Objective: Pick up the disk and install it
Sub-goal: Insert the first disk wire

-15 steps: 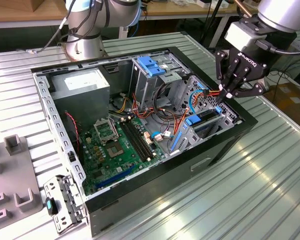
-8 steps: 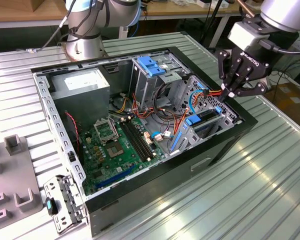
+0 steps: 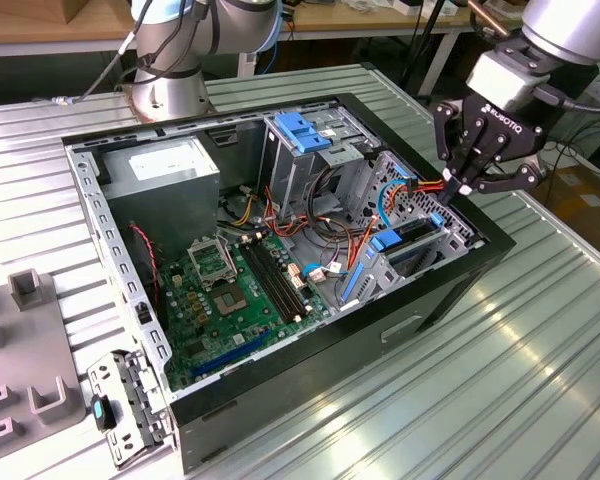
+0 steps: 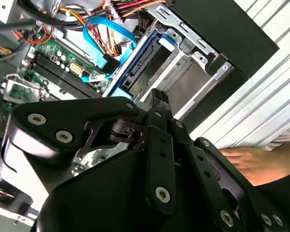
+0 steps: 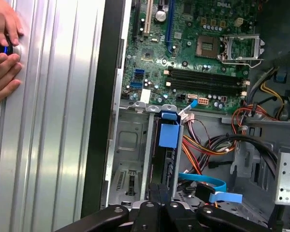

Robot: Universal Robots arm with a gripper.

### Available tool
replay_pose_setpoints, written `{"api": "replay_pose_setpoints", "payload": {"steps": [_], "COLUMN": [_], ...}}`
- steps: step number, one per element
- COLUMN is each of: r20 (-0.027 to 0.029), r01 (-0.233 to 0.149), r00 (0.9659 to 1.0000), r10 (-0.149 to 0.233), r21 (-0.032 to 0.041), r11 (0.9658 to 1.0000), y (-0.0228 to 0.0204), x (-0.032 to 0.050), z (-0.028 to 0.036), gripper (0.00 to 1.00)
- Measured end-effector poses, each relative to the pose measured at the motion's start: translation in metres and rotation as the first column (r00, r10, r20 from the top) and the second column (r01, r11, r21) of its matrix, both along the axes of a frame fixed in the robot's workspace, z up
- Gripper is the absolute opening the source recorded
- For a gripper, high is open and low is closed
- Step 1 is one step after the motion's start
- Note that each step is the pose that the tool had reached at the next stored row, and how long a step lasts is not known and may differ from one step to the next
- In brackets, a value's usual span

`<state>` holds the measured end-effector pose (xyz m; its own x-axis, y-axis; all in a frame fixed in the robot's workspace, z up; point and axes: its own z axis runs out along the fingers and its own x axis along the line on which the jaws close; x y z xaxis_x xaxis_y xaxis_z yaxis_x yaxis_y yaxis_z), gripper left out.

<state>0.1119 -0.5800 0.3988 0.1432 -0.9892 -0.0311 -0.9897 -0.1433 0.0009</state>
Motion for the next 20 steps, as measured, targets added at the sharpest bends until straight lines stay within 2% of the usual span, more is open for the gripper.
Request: {"api": "replay_pose_setpoints", "payload": {"steps": [4, 11, 16, 20], "r20": [-0.0001, 0.0, 0.0, 0.0], "r01": [-0.01, -0.013, -0.087, -0.106], "r00": [0.9999, 0.9999, 0.9962, 0.9943], "r10": [0.01, 0.013, 0.087, 0.106], "r21": [0.0001, -0.0003, -0.0003, -0.0002], "r11": [0.9999, 0.9999, 0.9962, 0.9943], "y": [0.0004, 0.0043, 0.0044, 0.005], "x": [0.0033, 0.0106, 0.0164, 0.025], "z": [-0.0001, -0.0001, -0.001, -0.0015], "gripper": [0.11, 0.11, 0.11, 0.11]}}
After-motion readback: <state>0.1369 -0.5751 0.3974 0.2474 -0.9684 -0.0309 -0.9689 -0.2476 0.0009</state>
